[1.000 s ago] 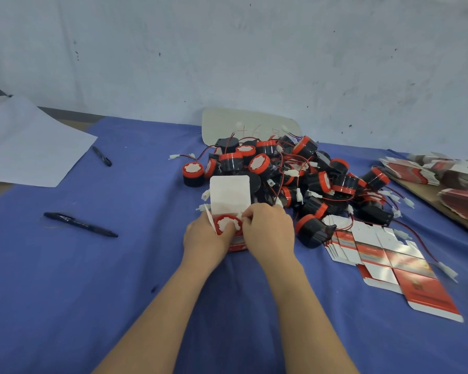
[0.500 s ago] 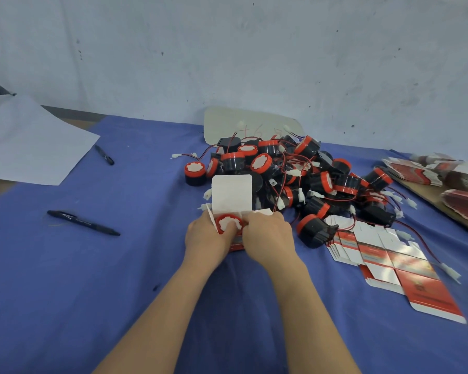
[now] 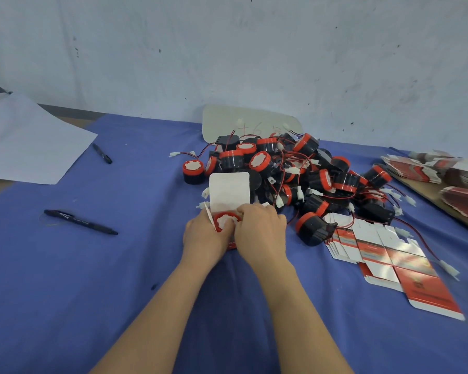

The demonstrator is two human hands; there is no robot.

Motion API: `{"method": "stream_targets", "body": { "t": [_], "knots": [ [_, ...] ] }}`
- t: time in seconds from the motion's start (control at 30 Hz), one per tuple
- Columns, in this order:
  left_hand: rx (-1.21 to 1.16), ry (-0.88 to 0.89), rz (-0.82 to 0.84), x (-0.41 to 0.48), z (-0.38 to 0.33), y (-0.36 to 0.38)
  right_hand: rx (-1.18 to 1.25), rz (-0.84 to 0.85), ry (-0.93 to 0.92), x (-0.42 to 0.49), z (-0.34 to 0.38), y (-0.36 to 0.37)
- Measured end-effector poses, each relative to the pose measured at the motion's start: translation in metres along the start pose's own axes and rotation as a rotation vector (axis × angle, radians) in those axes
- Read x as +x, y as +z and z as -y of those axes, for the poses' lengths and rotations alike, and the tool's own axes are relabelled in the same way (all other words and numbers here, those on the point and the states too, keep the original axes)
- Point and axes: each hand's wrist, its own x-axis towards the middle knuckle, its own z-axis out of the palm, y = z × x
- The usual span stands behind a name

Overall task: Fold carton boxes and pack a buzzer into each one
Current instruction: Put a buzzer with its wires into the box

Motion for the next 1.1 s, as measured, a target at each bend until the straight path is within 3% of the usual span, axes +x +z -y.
{"method": "stream_targets", "body": {
  "t": [0.17,0.5,0.67,0.8,0.9,0.97,1.03,1.1],
  "knots": [
    [0.016,-0.008,-0.003,0.001,0.001,0.0,0.027,0.008,-0.045,-0.001,-0.001,0.0],
    [0.037,-0.002,0.003,0.001,0.003,0.001,0.032,0.0,0.046,0.001,0.001,0.003],
    [0.056,0.002,-0.021,0.002,0.004,-0.004,0.185,-0.073,0.071,0.003,-0.004,0.004],
    [0.013,0.0,-0.031,-0.001,0.003,-0.006,0.109,-0.03,0.021,0.004,-0.006,0.01],
    [0.012,0.06,-0.059,-0.002,0.003,-0.004,0.351,-0.029,0.082,0.006,-0.013,0.008],
    [-0.026,0.093,-0.106,-0.002,0.002,-0.003,0.615,-0.145,0.192,0.007,-0.024,-0.001],
    [-0.059,0.103,-0.159,-0.004,0.002,-0.002,0.686,-0.219,0.288,0.008,-0.04,-0.009],
    [-0.063,0.125,-0.203,-0.006,0.002,0.001,0.685,-0.164,0.337,0.008,-0.052,-0.011]
  ]
}}
